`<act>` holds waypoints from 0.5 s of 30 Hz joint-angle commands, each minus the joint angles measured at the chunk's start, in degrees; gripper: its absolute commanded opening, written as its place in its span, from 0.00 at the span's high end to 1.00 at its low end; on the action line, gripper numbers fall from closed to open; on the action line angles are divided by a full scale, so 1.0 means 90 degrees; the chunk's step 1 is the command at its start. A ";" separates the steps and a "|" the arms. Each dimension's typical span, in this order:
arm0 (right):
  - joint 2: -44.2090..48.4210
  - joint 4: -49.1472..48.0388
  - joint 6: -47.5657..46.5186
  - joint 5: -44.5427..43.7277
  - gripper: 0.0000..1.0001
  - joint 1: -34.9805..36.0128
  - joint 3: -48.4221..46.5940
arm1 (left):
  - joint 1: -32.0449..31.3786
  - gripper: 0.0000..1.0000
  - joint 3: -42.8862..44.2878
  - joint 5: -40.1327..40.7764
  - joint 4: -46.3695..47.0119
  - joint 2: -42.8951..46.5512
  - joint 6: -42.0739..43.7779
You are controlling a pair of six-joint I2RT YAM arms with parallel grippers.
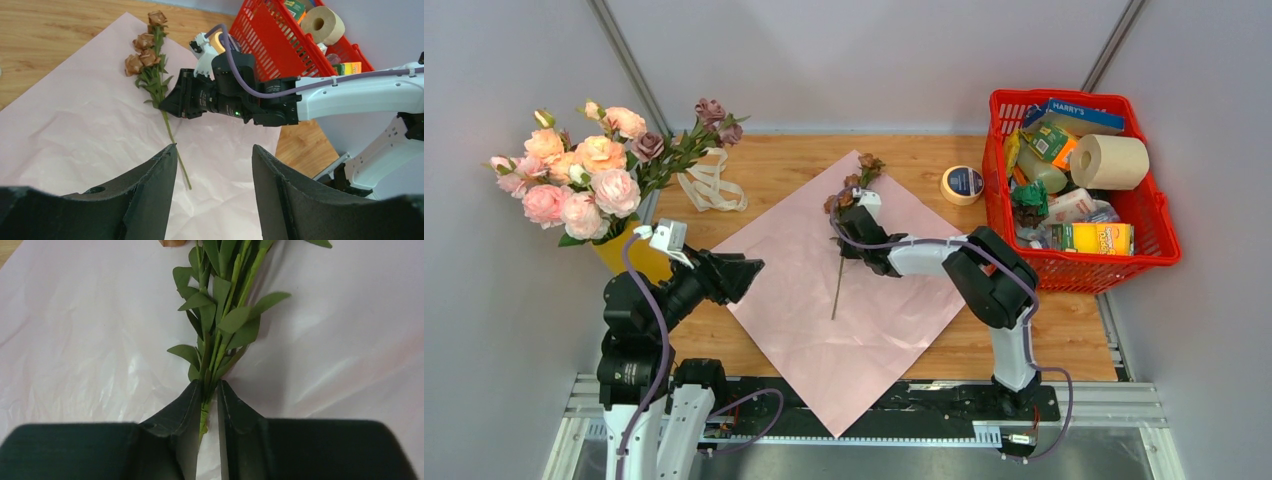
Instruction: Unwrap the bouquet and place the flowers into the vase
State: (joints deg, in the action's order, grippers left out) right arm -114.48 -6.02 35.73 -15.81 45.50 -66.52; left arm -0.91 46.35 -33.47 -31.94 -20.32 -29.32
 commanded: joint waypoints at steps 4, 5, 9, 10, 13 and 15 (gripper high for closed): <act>-0.0191 0.0278 -0.0171 -0.0450 0.95 0.0033 -0.0363 | 0.0042 0.36 0.0436 -0.0353 0.0288 -0.0096 -0.0307; -0.0162 0.0278 -0.0171 -0.0440 0.97 0.0033 -0.0382 | 0.0042 0.36 0.0456 -0.0295 0.0239 -0.0096 -0.0287; 0.0111 0.0230 -0.0219 -0.0314 1.00 0.0014 -0.0402 | 0.0042 0.37 0.0417 -0.0343 0.0180 -0.0116 -0.0316; 0.0257 0.0210 -0.0229 -0.0294 1.00 0.0023 -0.0363 | 0.0042 0.37 0.0417 -0.0353 0.0171 -0.0125 -0.0336; 0.0736 0.0084 -0.0171 -0.0216 1.00 0.0023 -0.0090 | 0.0042 0.37 0.0426 -0.0343 0.0200 -0.0145 -0.0384; 0.1155 -0.0092 -0.0103 -0.0089 1.00 0.0023 0.0231 | 0.0042 0.37 0.0417 -0.0392 0.0258 -0.0164 -0.0394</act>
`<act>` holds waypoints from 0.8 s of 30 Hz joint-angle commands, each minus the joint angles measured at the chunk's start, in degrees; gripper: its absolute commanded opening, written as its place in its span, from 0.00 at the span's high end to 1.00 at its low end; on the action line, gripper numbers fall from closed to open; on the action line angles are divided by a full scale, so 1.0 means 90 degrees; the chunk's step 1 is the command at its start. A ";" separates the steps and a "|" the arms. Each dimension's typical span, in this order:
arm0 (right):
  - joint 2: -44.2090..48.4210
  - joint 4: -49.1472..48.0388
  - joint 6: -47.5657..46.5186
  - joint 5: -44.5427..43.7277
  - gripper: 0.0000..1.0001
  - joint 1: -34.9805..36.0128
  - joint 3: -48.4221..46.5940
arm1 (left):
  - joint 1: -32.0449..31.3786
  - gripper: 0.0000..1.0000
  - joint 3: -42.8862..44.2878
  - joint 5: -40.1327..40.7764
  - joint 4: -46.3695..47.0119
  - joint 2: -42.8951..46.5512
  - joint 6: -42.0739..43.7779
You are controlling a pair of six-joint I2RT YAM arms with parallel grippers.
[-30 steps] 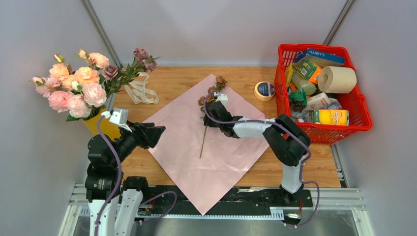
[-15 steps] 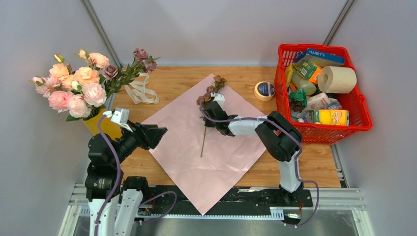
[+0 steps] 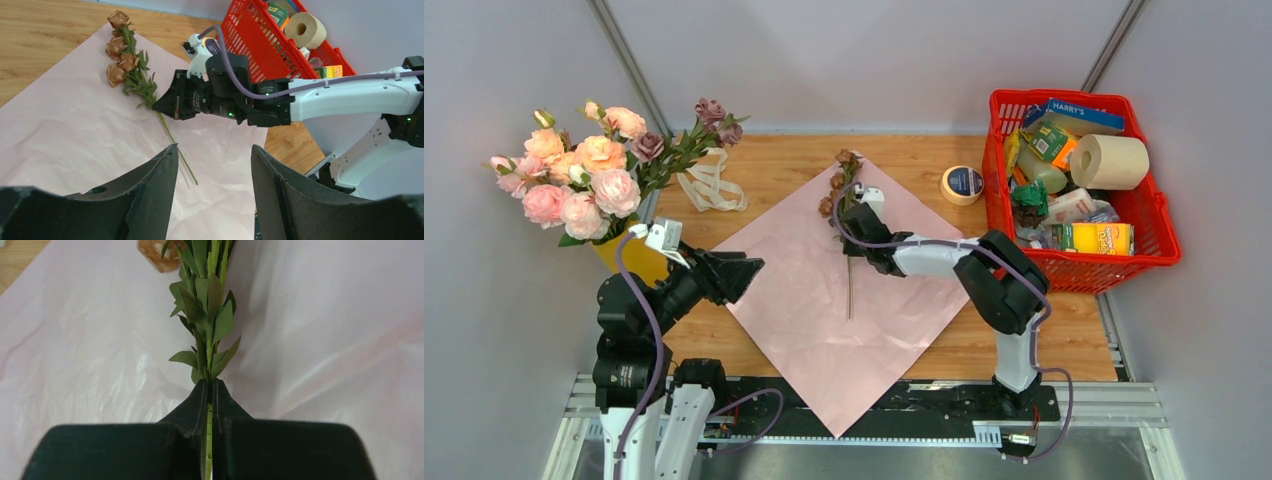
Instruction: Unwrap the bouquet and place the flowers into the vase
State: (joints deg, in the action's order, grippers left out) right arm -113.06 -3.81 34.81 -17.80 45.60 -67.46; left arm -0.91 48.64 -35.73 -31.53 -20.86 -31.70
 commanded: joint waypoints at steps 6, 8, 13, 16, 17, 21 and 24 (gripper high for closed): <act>0.2325 -0.1167 0.0321 0.0581 1.00 0.0011 0.1693 | 0.0042 0.39 -0.0911 -0.0658 0.1342 -0.0113 -0.0734; 0.2813 -0.1440 0.0448 0.0776 1.00 0.0001 0.2122 | 0.0023 0.39 -0.1448 -0.0854 0.2036 -0.0133 -0.1173; 0.4054 -0.2114 0.0673 0.1449 1.00 0.0030 0.3041 | -0.0415 0.38 -0.2406 -0.0650 0.3705 -0.0211 -0.1838; 0.4855 -0.2650 0.0722 0.1811 1.00 0.0167 0.3558 | -0.0933 0.38 -0.2543 -0.0290 0.4322 -0.0532 -0.1995; 0.5079 -0.2778 0.0703 0.1870 1.00 0.0274 0.3686 | -0.1224 0.38 -0.2563 -0.0163 0.4614 -0.0621 -0.2053; 0.5734 -0.3121 0.0625 0.2115 1.00 0.0635 0.3980 | -0.1889 0.38 -0.2592 0.0189 0.5366 -0.1050 -0.2141; 0.6028 -0.3364 0.0518 0.2212 1.00 0.0928 0.4048 | -0.2203 0.37 -0.2631 0.0366 0.5816 -0.1265 -0.2151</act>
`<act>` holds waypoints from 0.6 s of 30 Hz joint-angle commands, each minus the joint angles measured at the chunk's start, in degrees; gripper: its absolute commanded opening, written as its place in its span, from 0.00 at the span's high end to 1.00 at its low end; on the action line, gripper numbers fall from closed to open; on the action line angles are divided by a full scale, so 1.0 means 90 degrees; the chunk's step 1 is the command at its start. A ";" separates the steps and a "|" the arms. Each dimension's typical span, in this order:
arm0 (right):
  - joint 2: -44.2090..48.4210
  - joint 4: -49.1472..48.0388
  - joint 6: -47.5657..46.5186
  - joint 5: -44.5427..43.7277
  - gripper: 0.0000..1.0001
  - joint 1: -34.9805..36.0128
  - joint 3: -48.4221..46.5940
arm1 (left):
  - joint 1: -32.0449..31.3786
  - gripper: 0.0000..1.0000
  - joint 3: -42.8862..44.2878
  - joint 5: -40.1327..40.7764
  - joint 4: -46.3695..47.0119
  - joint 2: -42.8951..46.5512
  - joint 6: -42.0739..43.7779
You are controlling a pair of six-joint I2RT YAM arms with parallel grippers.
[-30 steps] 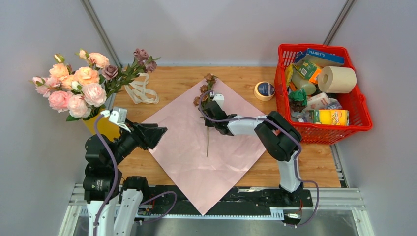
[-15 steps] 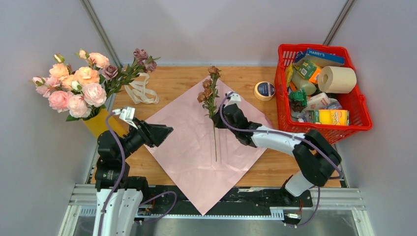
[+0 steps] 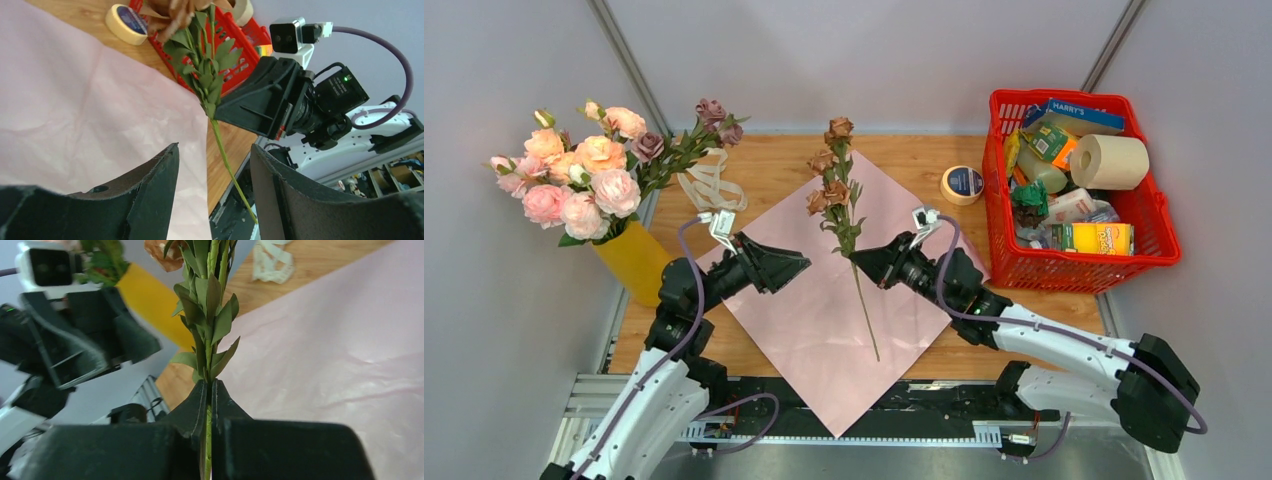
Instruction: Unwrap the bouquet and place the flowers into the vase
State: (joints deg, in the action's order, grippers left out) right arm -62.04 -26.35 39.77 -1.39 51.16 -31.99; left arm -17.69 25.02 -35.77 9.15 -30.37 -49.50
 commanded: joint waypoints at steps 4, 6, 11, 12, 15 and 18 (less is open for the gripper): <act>0.0468 -0.1212 0.0015 0.0632 1.00 0.0497 0.0117 | -0.0855 0.37 -0.0016 0.0507 0.2019 -0.0600 -0.0174; 0.0439 -0.1281 0.0044 0.0710 1.00 0.0566 0.0078 | -0.1245 0.37 -0.0016 0.0585 0.2273 -0.0795 -0.0145; 0.0205 -0.1574 -0.0034 0.1003 1.00 0.0703 -0.0030 | -0.1842 0.39 -0.0006 0.1142 0.2480 -0.1097 0.0108; 0.0156 -0.1613 -0.0024 0.1071 1.00 0.0732 -0.0049 | -0.1968 0.39 0.0004 0.1239 0.2518 -0.1137 0.0167; 0.0009 -0.1721 -0.0121 0.1189 1.00 0.0849 -0.0108 | -0.2184 0.43 0.0013 0.1396 0.2616 -0.1303 0.0265; -0.0108 -0.1682 -0.0161 0.1170 1.00 0.0927 -0.0147 | -0.2311 0.51 0.0033 0.1532 0.2675 -0.1333 0.0294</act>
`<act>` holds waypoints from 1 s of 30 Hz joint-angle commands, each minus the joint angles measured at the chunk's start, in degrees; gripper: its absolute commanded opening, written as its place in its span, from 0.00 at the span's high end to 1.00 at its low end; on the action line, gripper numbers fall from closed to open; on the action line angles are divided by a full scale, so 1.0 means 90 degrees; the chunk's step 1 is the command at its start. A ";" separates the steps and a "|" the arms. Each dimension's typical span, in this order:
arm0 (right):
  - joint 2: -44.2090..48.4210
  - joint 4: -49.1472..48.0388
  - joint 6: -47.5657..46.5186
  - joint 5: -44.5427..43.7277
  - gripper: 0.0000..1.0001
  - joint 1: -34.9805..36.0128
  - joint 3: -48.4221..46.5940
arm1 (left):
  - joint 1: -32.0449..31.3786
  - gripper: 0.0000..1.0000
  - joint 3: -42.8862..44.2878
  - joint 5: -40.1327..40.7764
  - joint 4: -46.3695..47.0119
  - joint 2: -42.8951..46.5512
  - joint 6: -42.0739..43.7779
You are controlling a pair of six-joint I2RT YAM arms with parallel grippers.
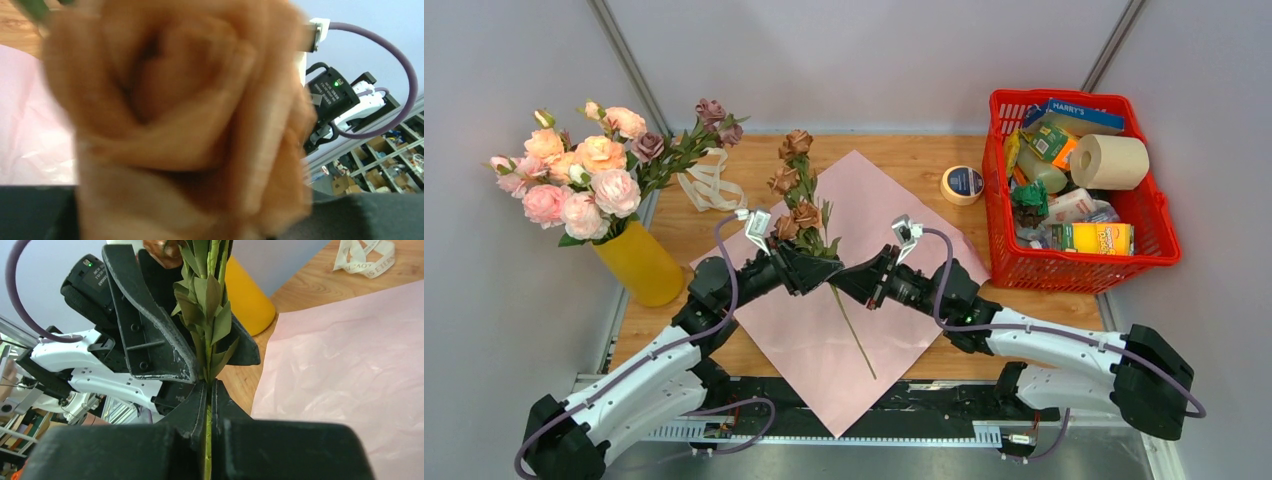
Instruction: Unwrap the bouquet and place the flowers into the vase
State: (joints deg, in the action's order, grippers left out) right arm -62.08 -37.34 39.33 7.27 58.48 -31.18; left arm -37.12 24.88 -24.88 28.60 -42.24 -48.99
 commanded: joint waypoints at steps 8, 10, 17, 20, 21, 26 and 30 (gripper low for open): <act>-0.0260 -0.0421 -0.0083 0.0130 0.94 0.0231 -0.0188 | -0.0152 1.00 0.0155 0.0830 -0.0316 0.0503 0.0609; -0.0260 -0.0402 -0.0073 0.0111 0.84 0.0231 -0.0188 | -0.0152 1.00 0.0194 0.0880 -0.0492 0.0621 0.0746; -0.0016 -0.0099 -0.0132 -0.0055 0.30 0.0231 -0.0188 | -0.0152 1.00 0.0769 0.1425 -0.2053 0.1274 0.2111; 0.0130 0.0008 -0.0142 -0.0133 0.17 0.0231 -0.0120 | -0.0152 1.00 0.1237 0.1943 -0.2970 0.1597 0.3572; 0.0169 0.0018 -0.0142 -0.0143 0.10 0.0231 -0.0100 | -0.0152 1.00 0.1423 0.2254 -0.3137 0.1752 0.4129; 0.0306 0.0164 -0.0151 -0.0299 0.00 0.0231 -0.0061 | -0.0152 1.00 0.2185 0.3903 -0.3977 0.2066 0.5813; 0.0355 0.0252 -0.0161 -0.0407 0.00 0.0231 -0.0061 | -0.0152 1.00 0.2801 0.5008 -0.4086 0.1998 0.6955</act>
State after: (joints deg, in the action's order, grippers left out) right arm -60.25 -35.55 38.63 5.30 60.31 -31.44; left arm -38.61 45.50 6.61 -4.43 -23.64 -1.93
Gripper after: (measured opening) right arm 0.998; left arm 0.128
